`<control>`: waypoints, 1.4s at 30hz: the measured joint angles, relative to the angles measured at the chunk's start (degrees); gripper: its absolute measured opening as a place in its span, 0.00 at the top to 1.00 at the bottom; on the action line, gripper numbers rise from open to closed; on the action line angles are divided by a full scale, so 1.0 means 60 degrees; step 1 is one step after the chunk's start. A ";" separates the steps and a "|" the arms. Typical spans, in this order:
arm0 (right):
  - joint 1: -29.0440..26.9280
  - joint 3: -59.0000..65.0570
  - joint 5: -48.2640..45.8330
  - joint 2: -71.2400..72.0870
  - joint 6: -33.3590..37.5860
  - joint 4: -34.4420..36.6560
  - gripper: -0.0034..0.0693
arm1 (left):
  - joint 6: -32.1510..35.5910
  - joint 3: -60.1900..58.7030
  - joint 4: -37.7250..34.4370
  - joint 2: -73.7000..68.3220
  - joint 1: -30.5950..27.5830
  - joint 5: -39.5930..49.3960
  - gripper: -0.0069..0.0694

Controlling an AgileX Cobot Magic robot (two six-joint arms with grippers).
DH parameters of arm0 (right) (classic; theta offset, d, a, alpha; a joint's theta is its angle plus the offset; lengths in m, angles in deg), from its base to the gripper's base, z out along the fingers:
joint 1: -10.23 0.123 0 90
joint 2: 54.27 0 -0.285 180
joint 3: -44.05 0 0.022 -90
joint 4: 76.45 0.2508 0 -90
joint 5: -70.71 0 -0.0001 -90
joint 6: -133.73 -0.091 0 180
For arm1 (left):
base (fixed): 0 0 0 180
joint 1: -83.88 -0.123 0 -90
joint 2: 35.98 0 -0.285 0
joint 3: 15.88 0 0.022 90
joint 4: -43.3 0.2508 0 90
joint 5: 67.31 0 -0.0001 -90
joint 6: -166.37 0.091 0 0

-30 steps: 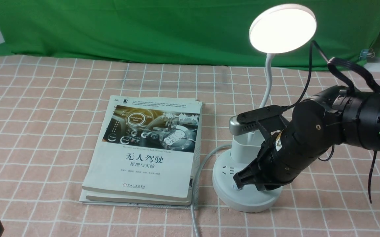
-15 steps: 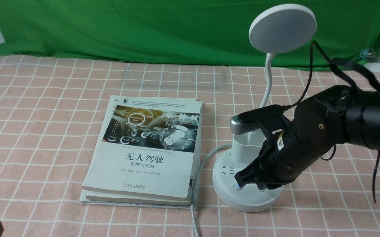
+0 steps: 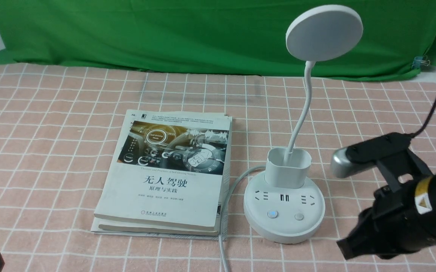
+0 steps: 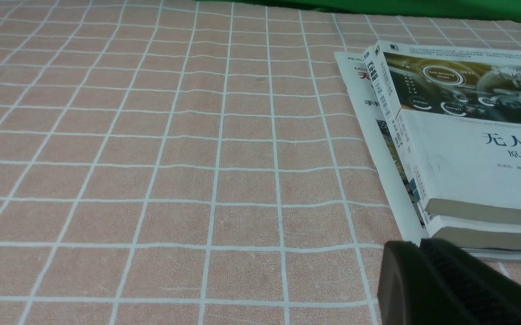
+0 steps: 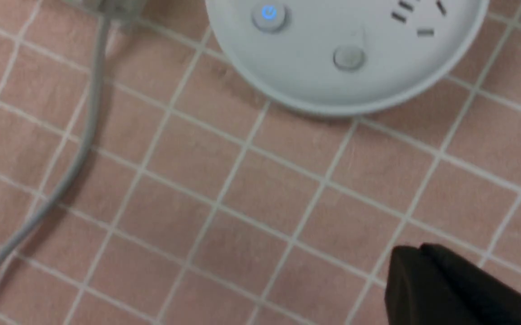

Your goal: Turn off the table lamp on the pink coffee tablecloth by hand.

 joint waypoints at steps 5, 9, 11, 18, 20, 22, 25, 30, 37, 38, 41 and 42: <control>0.0000 0.0085 -0.0198 0.0847 0.0000 0.0000 0.86 | 0.0000 0.0000 0.0000 0.0000 0.0000 0.0000 0.90; 0.0000 0.0085 0.0324 0.1059 0.0000 -0.0040 0.84 | 0.0000 0.0000 0.0000 0.0000 0.0000 0.0000 0.90; 0.0000 0.0085 0.0635 0.1061 0.0000 -0.0187 0.84 | 0.0000 0.0000 0.0000 0.0000 0.0000 0.0000 0.90; -0.0049 0.0400 0.1301 0.1784 0.0000 -0.0748 0.90 | 0.0000 0.0000 0.0009 0.0000 0.0000 0.0000 0.90; -0.0338 0.0885 0.1646 0.2389 0.0000 -0.0879 0.90 | 0.0000 0.0000 0.0009 0.0000 0.0000 0.0000 0.90; -0.0833 0.1669 0.2098 0.3238 0.0000 -0.0910 0.90 | 0.0000 0.0000 0.0043 0.0000 0.0000 0.0000 0.90; -0.1758 0.3127 0.2941 0.4612 0.0000 -0.0931 0.90 | 0.0000 0.0000 0.0043 0.0000 0.0000 0.0000 0.90; -0.3493 0.5698 0.4298 0.7507 0.0000 -0.0938 0.90 | 0.0000 0.0000 0.0043 0.0000 0.0000 0.0000 0.90; -0.4930 0.7588 0.4592 1.0702 0.0000 -0.0941 0.90 | 0.0000 0.0000 0.0043 0.0000 0.0000 0.0000 0.90; -0.5015 0.7650 0.4592 1.0888 0.0009 -0.0941 0.90 | 0.0000 0.0000 0.0043 0.0000 0.0000 0.0000 0.90; -0.5145 0.7690 0.4635 1.1348 0.0180 -0.0950 0.90 | 0.0000 0.0000 0.0043 0.0000 0.0000 0.0000 0.90; -0.5145 0.7690 0.4579 1.1529 0.0284 -0.0950 0.90 | 0.0000 0.0000 0.0043 0.0000 0.0000 0.0000 0.90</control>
